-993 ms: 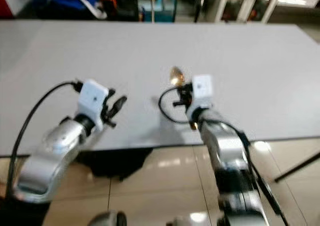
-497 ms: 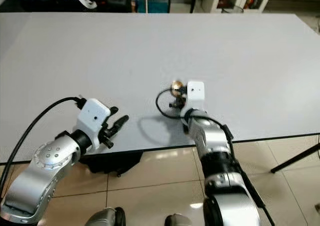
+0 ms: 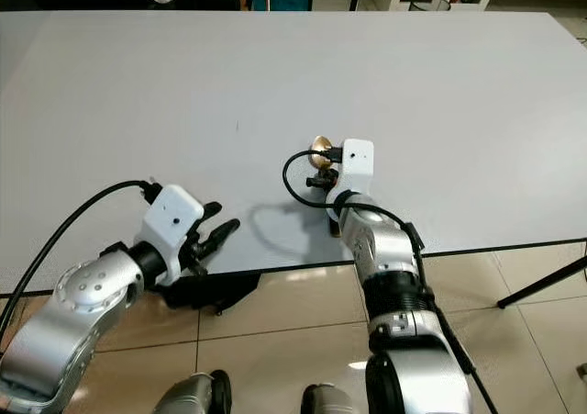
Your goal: Setting the table
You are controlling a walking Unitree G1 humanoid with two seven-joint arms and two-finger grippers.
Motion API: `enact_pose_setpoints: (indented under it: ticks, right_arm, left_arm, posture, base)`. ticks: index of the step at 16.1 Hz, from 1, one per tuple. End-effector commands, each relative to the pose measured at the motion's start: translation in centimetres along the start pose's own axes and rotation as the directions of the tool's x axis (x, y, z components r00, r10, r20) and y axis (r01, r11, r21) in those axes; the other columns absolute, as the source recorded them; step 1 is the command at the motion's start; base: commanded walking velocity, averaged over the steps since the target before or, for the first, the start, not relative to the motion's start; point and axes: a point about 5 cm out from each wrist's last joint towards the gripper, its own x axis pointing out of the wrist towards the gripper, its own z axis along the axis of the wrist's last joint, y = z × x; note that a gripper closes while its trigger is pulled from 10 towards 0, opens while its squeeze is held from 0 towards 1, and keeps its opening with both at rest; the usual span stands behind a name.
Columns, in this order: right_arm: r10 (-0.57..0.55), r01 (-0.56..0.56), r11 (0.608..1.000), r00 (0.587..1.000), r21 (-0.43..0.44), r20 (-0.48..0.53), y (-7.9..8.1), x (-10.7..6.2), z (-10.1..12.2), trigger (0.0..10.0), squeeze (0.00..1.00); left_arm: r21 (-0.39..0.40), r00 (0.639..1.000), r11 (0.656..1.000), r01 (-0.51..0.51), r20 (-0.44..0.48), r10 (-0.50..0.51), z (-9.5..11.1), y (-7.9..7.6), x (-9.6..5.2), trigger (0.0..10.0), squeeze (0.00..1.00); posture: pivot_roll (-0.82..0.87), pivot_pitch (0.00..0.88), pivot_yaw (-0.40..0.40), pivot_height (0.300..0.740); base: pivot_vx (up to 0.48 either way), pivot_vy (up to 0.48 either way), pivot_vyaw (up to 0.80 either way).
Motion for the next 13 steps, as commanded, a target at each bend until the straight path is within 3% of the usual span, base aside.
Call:
enact_pose_setpoints:
  ticks: [1, 9, 11, 12, 13]
  right_arm:
    - [-0.01, 0.011, 0.999, 1.0, 0.036, -0.021, -0.32, -0.4, -0.71, 10.0, 0.0]
    - [-0.014, 0.016, 0.998, 0.999, 0.059, -0.032, -0.24, -0.47, -0.56, 10.0, 0.0]
    - [-0.016, 0.018, 0.998, 0.999, 0.061, -0.034, -0.28, -0.44, -0.56, 10.0, 0.73]
    - [-0.024, 0.026, 0.999, 0.999, 0.046, -0.039, -0.41, -0.38, -0.56, 10.0, 1.0]
    - [-0.027, 0.029, 0.998, 0.999, 0.051, -0.041, -0.48, -0.37, -0.61, 10.0, 1.0]
  left_arm:
    - [0.001, 1.0, 1.0, 0.031, 0.004, -0.031, 0.17, -0.48, -0.26, 10.0, 0.0]
    - [0.006, 0.999, 0.999, 0.04, 0.004, -0.04, 0.48, -0.29, 0.13, 10.0, 0.0]
    - [0.004, 0.999, 0.999, 0.049, 0.0, -0.049, 0.43, -0.34, 0.11, 10.0, 0.0]
    - [0.002, 0.998, 0.998, 0.056, 0.001, -0.056, 0.44, -0.39, 0.12, 10.0, 0.0]
    - [-0.002, 0.998, 0.998, 0.063, 0.003, -0.063, 0.44, -0.5, 0.14, 10.0, 0.0]
  posture:
    - [0.02, 0.17, -0.028, 0.74]
    - [0.02, 0.169, -0.024, 0.74]
    - [0.02, 0.165, -0.021, 0.74]
    - [0.02, 0.163, -0.018, 0.74]
    - [0.02, 0.161, -0.018, 0.74]
  base:
    - [0.0, 0.0, 0.0]
    - [0.0, 0.0, 0.0]
    - [0.0, 0.0, 0.0]
    - [0.0, 0.0, 0.0]
    - [0.0, 0.0, 0.0]
